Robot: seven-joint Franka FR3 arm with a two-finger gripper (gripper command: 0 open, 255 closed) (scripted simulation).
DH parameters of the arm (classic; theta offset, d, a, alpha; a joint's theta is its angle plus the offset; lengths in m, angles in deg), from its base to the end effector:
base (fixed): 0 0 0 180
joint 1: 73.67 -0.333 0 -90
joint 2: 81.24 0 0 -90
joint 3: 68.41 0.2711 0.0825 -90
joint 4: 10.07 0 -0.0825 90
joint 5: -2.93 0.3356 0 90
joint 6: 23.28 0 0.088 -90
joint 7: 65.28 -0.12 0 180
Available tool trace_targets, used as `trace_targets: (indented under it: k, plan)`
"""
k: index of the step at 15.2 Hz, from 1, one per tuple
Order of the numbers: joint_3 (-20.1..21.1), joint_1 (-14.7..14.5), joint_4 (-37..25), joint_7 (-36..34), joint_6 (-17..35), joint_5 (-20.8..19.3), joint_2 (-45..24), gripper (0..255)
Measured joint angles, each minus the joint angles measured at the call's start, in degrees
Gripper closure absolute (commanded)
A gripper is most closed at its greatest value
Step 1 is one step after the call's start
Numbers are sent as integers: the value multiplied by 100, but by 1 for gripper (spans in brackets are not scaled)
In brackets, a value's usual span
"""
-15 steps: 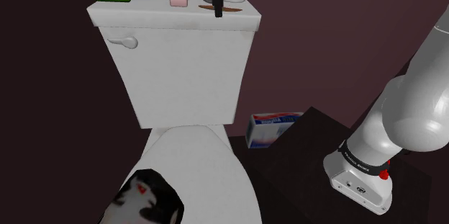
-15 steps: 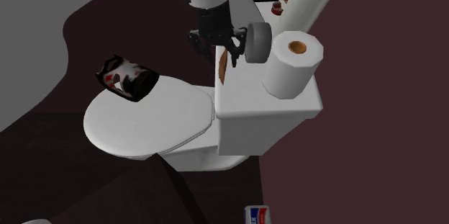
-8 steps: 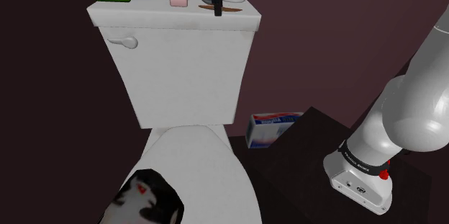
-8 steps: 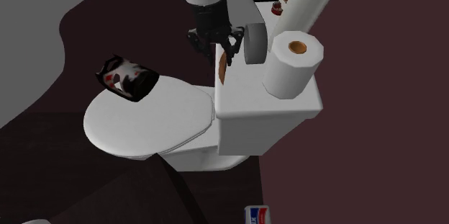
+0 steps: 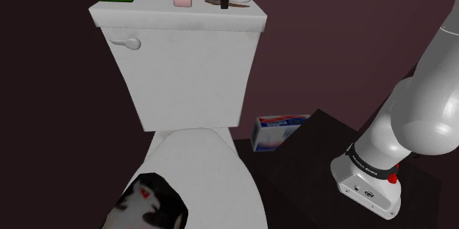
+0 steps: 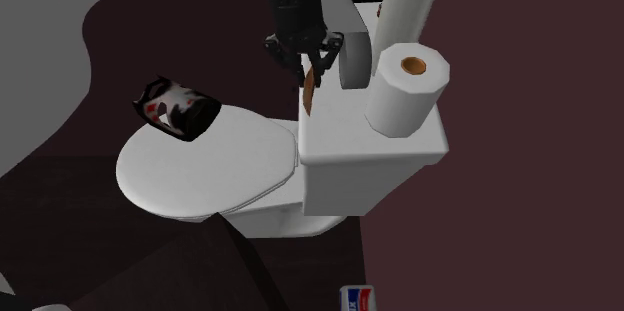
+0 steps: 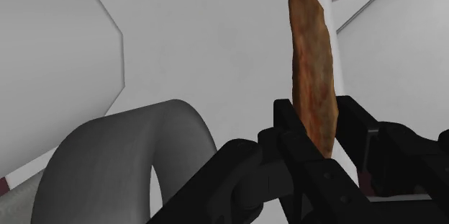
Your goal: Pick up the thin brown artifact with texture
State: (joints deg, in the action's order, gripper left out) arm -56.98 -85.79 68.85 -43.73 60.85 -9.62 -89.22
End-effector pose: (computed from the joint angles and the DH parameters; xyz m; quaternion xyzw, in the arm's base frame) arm 0.5011 0.1798 0.5701 0.9226 0.3730 -0.0212 0.0956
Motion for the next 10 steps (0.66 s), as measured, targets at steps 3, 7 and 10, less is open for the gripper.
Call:
trace_targets:
  k: [3,7,10]
  plan:
    - [9,-31,-404,23,-278,-45,-130,255]
    - [16,-73,-1019,85,-696,-103,-326,255]
    - [24,-114,-1440,116,-965,-151,-480,255]
